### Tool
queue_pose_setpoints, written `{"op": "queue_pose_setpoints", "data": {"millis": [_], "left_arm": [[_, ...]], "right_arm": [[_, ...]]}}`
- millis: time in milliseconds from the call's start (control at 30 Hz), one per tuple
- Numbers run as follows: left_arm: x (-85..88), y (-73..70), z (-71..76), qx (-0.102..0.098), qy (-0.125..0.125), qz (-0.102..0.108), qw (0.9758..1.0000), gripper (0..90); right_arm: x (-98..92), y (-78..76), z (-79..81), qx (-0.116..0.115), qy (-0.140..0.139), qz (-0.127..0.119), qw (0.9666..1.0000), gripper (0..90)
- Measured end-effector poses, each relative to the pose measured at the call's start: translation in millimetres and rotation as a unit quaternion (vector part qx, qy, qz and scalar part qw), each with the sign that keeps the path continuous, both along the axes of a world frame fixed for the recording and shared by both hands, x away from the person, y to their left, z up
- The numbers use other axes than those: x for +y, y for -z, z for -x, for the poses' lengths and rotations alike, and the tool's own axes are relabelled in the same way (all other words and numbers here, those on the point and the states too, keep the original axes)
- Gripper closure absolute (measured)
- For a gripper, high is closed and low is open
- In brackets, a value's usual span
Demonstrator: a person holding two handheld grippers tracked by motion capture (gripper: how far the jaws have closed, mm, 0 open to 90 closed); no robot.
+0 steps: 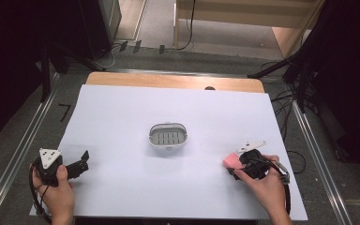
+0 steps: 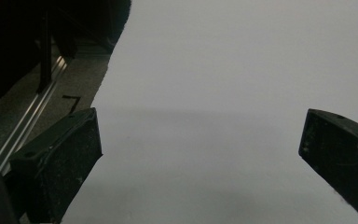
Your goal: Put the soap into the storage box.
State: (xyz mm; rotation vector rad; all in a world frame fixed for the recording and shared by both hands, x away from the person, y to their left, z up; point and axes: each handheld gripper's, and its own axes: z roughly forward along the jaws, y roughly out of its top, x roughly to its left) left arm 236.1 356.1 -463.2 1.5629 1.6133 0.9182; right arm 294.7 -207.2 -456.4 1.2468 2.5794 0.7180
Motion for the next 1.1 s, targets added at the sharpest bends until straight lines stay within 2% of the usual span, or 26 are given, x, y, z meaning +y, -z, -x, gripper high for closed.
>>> {"op": "queue_pose_setpoints", "data": {"millis": [100, 233, 267, 367, 433, 467, 667, 933, 967, 1000, 1100], "left_arm": [[0.0, 0.0, 0.1, 0.0, 0.0, 0.0, 1.0, 0.0], [-0.3, 0.1, -0.3, -0.001, -0.001, 0.0, 1.0, 0.0], [-0.3, 0.1, -0.2, -0.001, -0.001, 0.0, 1.0, 0.0], [-0.2, 0.1, -0.2, -0.001, -0.001, 0.001, 1.0, 0.0], [-0.3, 0.2, -0.2, -0.002, -0.001, 0.0, 1.0, 0.0], [-0.2, 0.1, -0.1, -0.001, -0.001, 0.0, 1.0, 0.0], [-0.2, 0.1, -0.2, -0.001, 0.0, 0.001, 1.0, 0.0], [-0.1, 0.1, -0.5, 0.002, 0.001, -0.002, 1.0, 0.0], [-0.1, 0.0, -0.5, 0.002, 0.001, -0.002, 1.0, 0.0], [0.0, 0.1, -0.6, 0.002, 0.001, -0.002, 1.0, 0.0], [-0.3, 0.1, -0.7, 0.002, 0.001, -0.002, 1.0, 0.0]], "right_arm": [[2.9, -2.0, -1.5, 0.0, -0.012, -0.005, 0.9999, 38.2], [13.9, -8.3, -8.0, -0.011, -0.044, 0.005, 0.999, 38.2], [13.9, -8.3, -8.0, -0.011, -0.044, 0.005, 0.999, 38.2], [22.4, -12.2, -14.1, -0.027, -0.064, 0.015, 0.9974, 38.3], [26.7, -14.4, -17.3, -0.031, -0.077, 0.013, 0.9964, 38.3], [31.1, -17.2, -21.4, -0.036, -0.096, 0.005, 0.9947, 38.3], [42.6, -24.4, -29.2, -0.039, -0.12, -0.001, 0.9921, 38.3], [53.3, -32.3, -40.2, -0.051, -0.16, -0.022, 0.9856, 38.3], [54.4, -33.0, -41.3, -0.055, -0.168, -0.023, 0.984, 38.3], [55.6, -33.9, -41.5, -0.056, -0.169, -0.02, 0.9838, 38.3], [60.3, -35.5, -45.1, -0.069, -0.191, -0.018, 0.9789, 38.3]]}}
